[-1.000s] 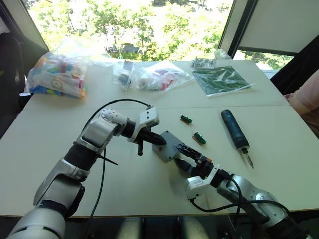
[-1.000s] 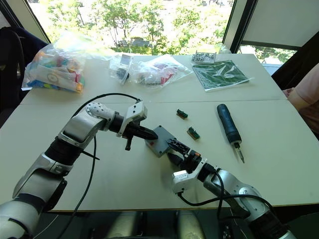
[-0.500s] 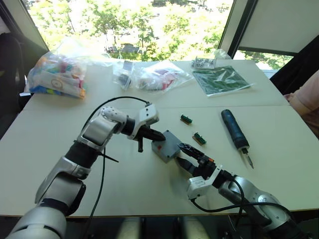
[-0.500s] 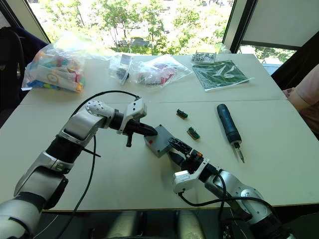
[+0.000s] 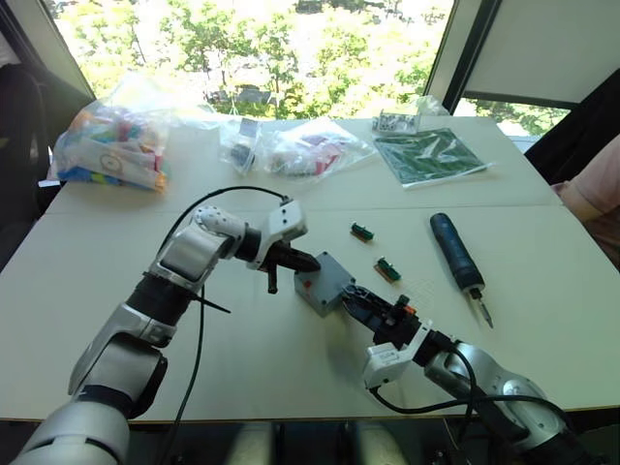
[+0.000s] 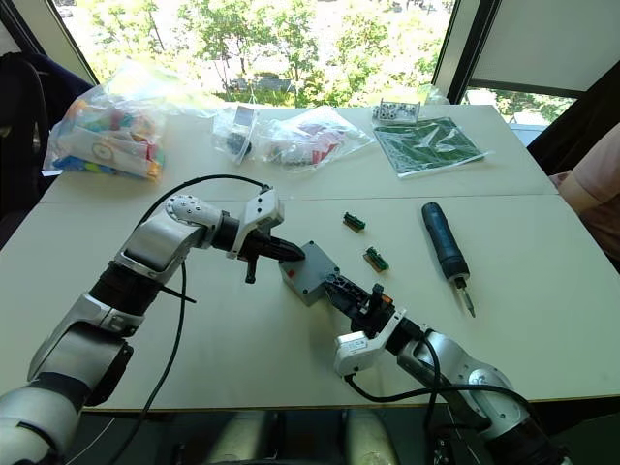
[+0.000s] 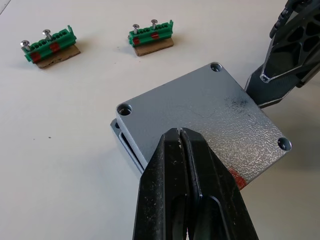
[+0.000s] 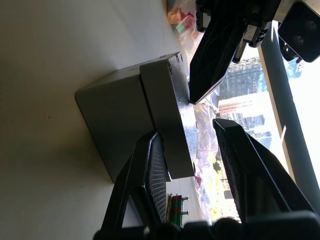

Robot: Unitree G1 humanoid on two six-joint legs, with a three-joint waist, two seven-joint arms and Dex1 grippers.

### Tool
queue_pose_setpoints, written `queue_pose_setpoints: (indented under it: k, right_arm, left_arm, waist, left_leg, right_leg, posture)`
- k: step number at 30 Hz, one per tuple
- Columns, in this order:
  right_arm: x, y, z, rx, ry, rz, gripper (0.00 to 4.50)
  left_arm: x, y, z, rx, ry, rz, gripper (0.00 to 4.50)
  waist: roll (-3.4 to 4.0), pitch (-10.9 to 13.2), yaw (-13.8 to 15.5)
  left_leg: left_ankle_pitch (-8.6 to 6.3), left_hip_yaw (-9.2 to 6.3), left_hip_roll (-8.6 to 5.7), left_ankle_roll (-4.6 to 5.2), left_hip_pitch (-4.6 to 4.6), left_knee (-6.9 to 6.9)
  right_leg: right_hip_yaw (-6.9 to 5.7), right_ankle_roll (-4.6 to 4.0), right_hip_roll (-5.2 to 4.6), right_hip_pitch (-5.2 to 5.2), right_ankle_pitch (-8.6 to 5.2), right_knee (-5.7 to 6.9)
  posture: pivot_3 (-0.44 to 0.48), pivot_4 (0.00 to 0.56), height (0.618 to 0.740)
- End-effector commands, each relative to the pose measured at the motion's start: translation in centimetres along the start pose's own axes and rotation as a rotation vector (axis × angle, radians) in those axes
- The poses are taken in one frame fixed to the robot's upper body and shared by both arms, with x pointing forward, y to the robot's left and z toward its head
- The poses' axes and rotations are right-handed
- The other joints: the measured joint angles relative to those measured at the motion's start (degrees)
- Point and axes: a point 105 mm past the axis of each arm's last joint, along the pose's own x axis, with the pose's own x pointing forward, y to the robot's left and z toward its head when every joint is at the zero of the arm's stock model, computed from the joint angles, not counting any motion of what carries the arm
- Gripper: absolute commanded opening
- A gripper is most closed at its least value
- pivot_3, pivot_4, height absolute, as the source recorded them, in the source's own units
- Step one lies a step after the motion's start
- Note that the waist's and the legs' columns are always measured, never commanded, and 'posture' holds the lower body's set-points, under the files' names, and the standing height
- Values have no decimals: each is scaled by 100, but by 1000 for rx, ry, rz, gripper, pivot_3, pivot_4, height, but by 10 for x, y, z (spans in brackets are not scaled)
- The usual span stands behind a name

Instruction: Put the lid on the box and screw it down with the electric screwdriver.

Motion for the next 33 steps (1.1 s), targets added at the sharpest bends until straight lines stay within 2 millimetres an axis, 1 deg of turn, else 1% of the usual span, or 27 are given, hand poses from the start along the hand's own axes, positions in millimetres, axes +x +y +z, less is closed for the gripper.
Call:
queue_pose_setpoints:
  k: [1, 12, 16, 19, 22, 24, 25, 29, 33]
  right_arm:
    - [1, -14, 0, 0, 1, -53, 1878]
    - [0, -16, -5, 4, 26, -63, 1878]
    - [-5, -16, -5, 13, 34, -60, 1878]
    - [-9, -15, -4, 23, 39, -57, 1878]
    - [-10, -15, 0, 32, 36, -57, 1176]
    - [-11, -15, 0, 34, 37, -59, 378]
    - [-11, -16, 0, 34, 38, -60, 63]
    - [-14, -23, -1, 68, 63, -96, 63]
    - [-13, -29, -1, 157, 92, -126, 63]
  left_arm:
    - [4, 1, -26, -62, 92, 24, 0]
    - [7, 6, -25, -61, 88, 54, 0]
    - [7, 6, -26, -61, 92, 57, 0]
    - [8, 2, -26, -66, 88, 35, 0]
    - [9, -1, -27, -57, 95, 21, 0]
    - [10, -1, -29, -59, 98, 29, 0]
    - [10, 0, -29, -58, 102, 32, 0]
    - [8, 0, -29, -59, 100, 29, 0]
    - [6, 0, -21, -54, 56, 19, 0]
  waist:
    - [0, 0, 0]
    - [0, 0, 2]
    - [0, 0, 3]
    - [0, 0, 1]
    - [1, -1, 0]
    - [0, -1, 0]
    - [0, -1, 1]
    - [0, -1, 4]
    - [0, -2, -2]
  left_leg:
    - [0, 0, 0, 0, 0, 0]
    - [0, 0, 0, 0, 0, 0]
    - [0, 0, 0, 0, 0, 0]
    - [0, 0, 0, 0, 0, 0]
    - [0, 0, 0, 1, 1, 0]
    - [0, 0, 0, 1, 1, -1]
    - [0, 0, 0, 1, 1, -1]
    - [0, -1, 0, 1, 1, -1]
    - [-1, -1, 1, 1, 2, -1]
  right_leg:
    - [0, 0, 0, 0, 0, 0]
    - [0, 0, 0, 0, 0, 0]
    - [0, 0, 0, 1, 0, 0]
    - [0, 0, 0, 2, 0, -1]
    - [0, 0, 0, 2, 0, -1]
    - [0, 0, 0, 2, 0, -1]
    - [0, 0, 0, 2, 0, -1]
    - [0, 0, 0, 2, 0, -1]
    - [0, 0, 0, 3, 0, -1]
  posture:
    - [0, 150, 740]
    - [0, 150, 740]
    - [0, 150, 740]
    - [0, 150, 740]
    - [0, 150, 740]
    - [0, 150, 740]
    - [0, 150, 740]
    - [0, 150, 740]
    - [0, 150, 740]
